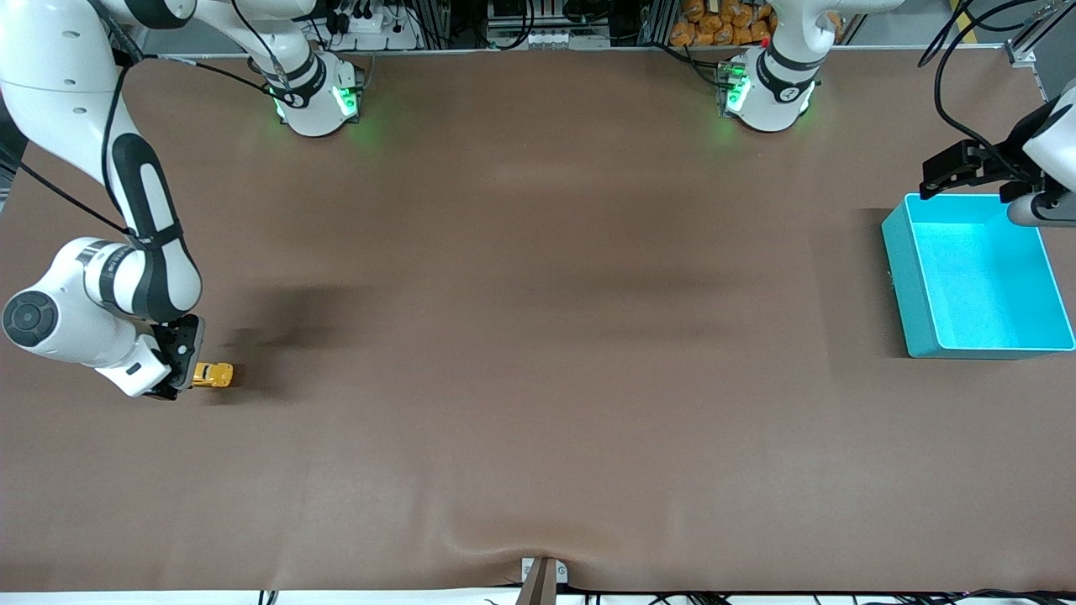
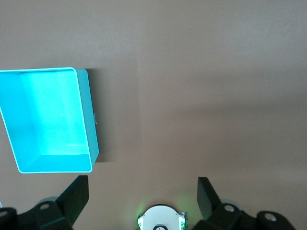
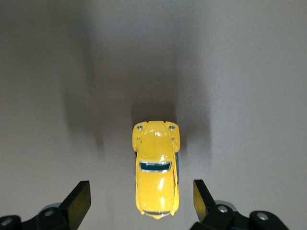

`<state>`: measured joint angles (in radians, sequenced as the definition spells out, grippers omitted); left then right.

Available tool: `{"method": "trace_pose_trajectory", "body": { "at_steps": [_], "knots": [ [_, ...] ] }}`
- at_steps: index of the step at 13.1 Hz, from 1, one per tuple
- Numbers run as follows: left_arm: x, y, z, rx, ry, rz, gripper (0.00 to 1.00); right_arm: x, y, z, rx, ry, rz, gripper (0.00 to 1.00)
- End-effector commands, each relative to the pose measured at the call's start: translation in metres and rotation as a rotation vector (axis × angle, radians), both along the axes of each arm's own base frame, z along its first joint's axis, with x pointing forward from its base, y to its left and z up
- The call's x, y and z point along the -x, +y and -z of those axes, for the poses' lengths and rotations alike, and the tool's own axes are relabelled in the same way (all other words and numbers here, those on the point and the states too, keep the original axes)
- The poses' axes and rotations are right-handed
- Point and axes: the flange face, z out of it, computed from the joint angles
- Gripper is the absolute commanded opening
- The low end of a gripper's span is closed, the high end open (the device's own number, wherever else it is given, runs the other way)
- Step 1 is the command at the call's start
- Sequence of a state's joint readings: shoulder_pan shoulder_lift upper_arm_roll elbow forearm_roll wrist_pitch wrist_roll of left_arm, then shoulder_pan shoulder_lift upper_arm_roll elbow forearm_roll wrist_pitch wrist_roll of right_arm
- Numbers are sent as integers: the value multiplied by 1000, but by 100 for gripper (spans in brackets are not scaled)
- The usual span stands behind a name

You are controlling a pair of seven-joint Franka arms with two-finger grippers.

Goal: Wind and store yellow beetle car
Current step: 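Lower the right gripper and close it on the yellow car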

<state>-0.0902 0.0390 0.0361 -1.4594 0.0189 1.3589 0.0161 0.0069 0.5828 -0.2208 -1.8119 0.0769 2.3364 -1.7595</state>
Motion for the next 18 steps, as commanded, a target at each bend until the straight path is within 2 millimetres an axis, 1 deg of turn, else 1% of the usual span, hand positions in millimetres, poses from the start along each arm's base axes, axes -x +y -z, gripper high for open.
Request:
{"method": "trace_pose_trajectory", "body": {
  "at_steps": [1,6,8,10,11,17,18],
  "knots": [
    [-2,1,3,6,6,-13,100,-10,1,4,-20,-33,-24,88],
    [-5,0,1,12,-16,-14,100,-6,3,21,-25,-9,-22,87],
    [-5,0,0,11,-19,-12,100,-6,4,22,-25,-5,-25,82],
    [-5,0,1,9,-18,-14,100,-6,4,22,-25,-7,-31,72],
    [-5,0,1,9,-17,-14,100,-7,4,22,-25,-8,-39,70],
    [-6,0,3,10,-13,-15,100,-6,-1,27,-20,-16,-35,71],
    [-7,0,5,9,-10,-17,100,-7,-1,27,-19,-19,-35,70]
  ]
}}
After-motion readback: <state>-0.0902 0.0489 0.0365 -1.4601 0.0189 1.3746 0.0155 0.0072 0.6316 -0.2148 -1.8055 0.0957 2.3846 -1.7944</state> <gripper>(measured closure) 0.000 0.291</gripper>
